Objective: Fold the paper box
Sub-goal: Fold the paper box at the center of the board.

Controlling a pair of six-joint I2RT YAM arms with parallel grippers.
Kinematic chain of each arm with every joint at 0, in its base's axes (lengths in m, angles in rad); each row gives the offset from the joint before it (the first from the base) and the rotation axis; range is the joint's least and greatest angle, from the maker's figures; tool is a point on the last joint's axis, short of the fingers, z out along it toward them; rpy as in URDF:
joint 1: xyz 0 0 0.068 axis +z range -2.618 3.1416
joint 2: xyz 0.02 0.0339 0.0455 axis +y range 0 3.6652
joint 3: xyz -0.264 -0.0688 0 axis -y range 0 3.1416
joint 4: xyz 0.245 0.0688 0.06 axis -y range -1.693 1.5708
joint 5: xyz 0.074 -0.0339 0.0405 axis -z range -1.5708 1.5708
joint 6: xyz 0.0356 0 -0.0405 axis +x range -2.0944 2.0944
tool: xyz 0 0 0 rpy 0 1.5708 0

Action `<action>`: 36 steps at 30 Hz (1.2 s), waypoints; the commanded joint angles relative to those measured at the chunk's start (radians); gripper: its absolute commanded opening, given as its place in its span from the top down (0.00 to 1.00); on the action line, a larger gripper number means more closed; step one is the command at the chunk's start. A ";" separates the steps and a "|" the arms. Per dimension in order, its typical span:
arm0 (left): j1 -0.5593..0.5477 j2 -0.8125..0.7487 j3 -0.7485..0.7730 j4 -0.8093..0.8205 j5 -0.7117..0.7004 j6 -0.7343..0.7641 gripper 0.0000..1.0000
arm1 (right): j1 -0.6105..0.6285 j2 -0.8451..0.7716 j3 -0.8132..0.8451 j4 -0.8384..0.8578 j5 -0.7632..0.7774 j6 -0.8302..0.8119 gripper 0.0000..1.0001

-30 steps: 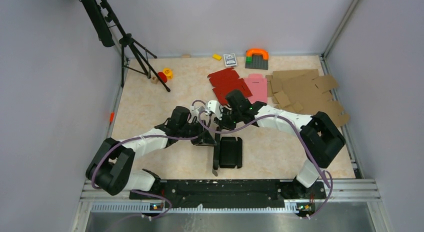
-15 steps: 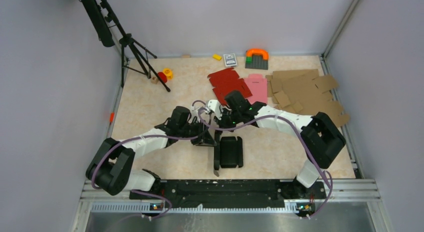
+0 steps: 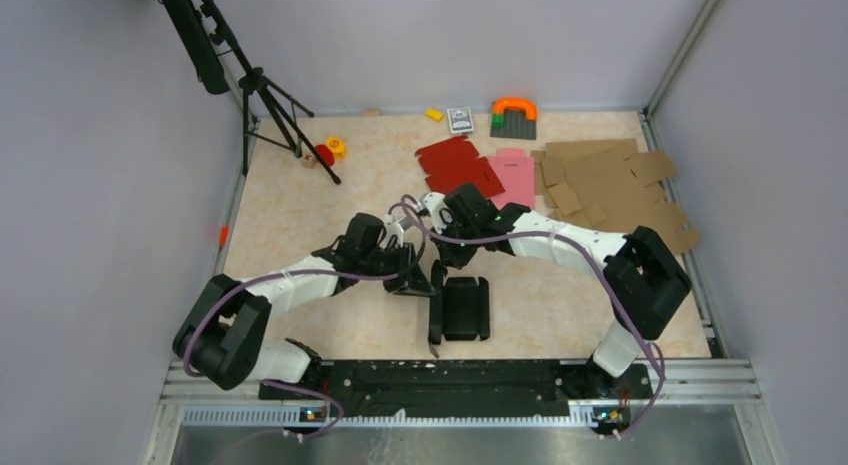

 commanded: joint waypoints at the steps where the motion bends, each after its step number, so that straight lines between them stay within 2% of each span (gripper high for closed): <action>1: -0.013 0.018 0.021 -0.027 -0.067 0.037 0.74 | 0.023 -0.012 0.049 -0.042 0.022 0.185 1.00; 7: -0.023 0.018 0.025 -0.024 -0.084 0.038 0.74 | 0.027 -0.032 0.033 -0.028 0.018 0.342 1.00; 13: -0.036 0.015 0.019 0.001 -0.109 0.033 0.73 | 0.054 -0.050 0.038 -0.058 0.042 0.406 1.00; 28: -0.065 -0.034 -0.012 0.042 -0.222 0.075 0.51 | 0.072 -0.084 -0.009 -0.070 0.035 0.446 1.00; 36: -0.082 -0.074 -0.037 0.073 -0.281 0.105 0.44 | 0.071 -0.113 -0.079 -0.019 0.010 0.472 1.00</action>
